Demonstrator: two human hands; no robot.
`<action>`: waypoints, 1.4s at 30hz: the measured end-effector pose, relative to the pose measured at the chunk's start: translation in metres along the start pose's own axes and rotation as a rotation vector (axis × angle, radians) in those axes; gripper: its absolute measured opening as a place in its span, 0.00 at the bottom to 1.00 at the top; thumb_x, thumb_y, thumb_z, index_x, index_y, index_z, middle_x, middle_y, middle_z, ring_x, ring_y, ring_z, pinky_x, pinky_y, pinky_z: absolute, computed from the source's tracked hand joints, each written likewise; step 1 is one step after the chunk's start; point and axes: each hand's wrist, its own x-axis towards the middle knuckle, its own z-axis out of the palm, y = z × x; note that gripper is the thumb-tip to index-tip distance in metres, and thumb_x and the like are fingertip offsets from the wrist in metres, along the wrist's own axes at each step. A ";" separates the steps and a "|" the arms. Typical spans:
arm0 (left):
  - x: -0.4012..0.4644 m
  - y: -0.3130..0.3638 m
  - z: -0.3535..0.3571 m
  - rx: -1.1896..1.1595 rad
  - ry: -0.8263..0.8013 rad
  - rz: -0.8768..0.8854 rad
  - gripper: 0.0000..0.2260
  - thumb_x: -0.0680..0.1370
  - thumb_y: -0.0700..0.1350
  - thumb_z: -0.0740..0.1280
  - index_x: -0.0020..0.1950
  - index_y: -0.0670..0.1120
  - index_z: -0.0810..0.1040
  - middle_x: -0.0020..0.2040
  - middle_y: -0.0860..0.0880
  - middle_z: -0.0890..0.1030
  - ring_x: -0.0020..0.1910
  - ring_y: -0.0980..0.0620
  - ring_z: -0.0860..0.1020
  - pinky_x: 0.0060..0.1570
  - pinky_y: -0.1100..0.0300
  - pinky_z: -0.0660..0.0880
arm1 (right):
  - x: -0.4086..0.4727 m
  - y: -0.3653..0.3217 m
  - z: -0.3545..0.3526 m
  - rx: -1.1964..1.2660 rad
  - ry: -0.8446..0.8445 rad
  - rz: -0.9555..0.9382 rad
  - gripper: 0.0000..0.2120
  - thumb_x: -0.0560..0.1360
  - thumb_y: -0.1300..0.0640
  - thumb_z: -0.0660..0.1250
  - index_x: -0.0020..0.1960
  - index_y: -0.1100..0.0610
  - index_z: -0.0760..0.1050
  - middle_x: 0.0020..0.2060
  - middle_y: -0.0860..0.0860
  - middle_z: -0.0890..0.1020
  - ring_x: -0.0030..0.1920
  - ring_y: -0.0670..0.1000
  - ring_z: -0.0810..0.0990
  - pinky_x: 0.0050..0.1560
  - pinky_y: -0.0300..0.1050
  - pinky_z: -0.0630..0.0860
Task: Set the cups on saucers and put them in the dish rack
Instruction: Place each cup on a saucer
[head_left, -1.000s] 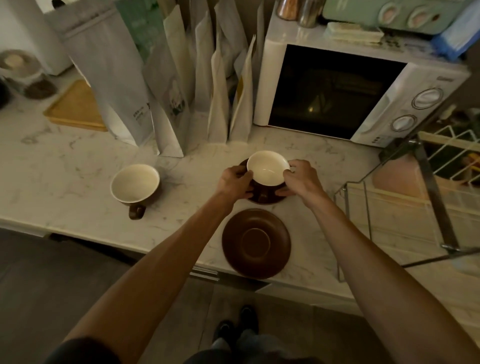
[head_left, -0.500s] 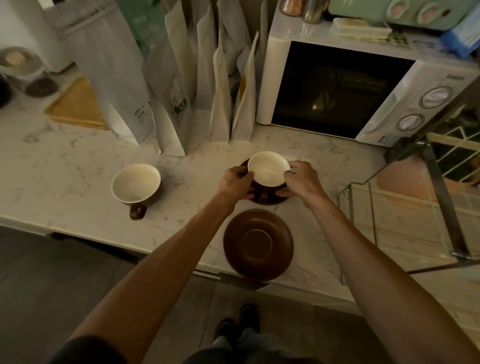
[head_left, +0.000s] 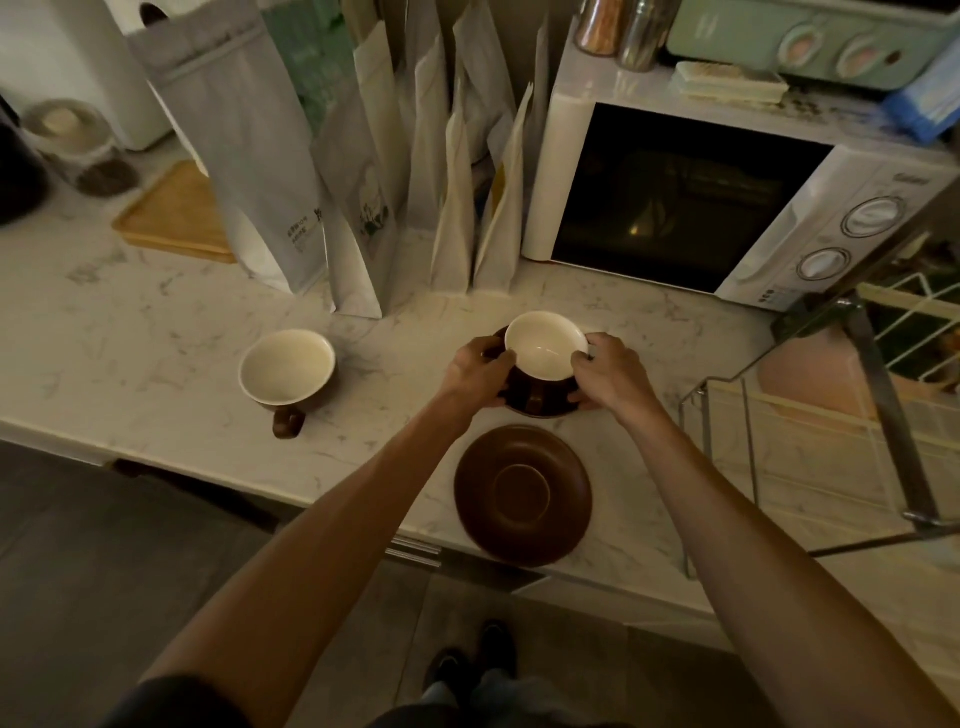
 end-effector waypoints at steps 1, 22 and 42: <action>-0.002 -0.001 -0.003 0.000 -0.005 0.006 0.20 0.78 0.47 0.65 0.70 0.47 0.69 0.60 0.42 0.78 0.55 0.46 0.80 0.47 0.51 0.82 | -0.004 -0.001 -0.001 -0.106 0.039 -0.012 0.18 0.80 0.53 0.58 0.69 0.56 0.69 0.56 0.58 0.82 0.48 0.58 0.85 0.48 0.52 0.81; -0.069 -0.018 -0.217 1.116 0.629 0.436 0.21 0.79 0.52 0.61 0.72 0.50 0.68 0.71 0.44 0.72 0.71 0.41 0.66 0.66 0.44 0.65 | -0.047 -0.151 0.098 -0.308 0.119 -0.885 0.23 0.81 0.50 0.59 0.73 0.58 0.66 0.71 0.58 0.70 0.70 0.58 0.70 0.67 0.52 0.70; -0.036 -0.068 -0.227 0.573 0.493 0.157 0.24 0.80 0.56 0.58 0.73 0.46 0.64 0.58 0.40 0.81 0.44 0.43 0.83 0.43 0.48 0.82 | -0.041 -0.165 0.182 -0.184 -0.217 -0.737 0.29 0.81 0.49 0.60 0.78 0.55 0.55 0.69 0.59 0.73 0.63 0.59 0.77 0.57 0.53 0.77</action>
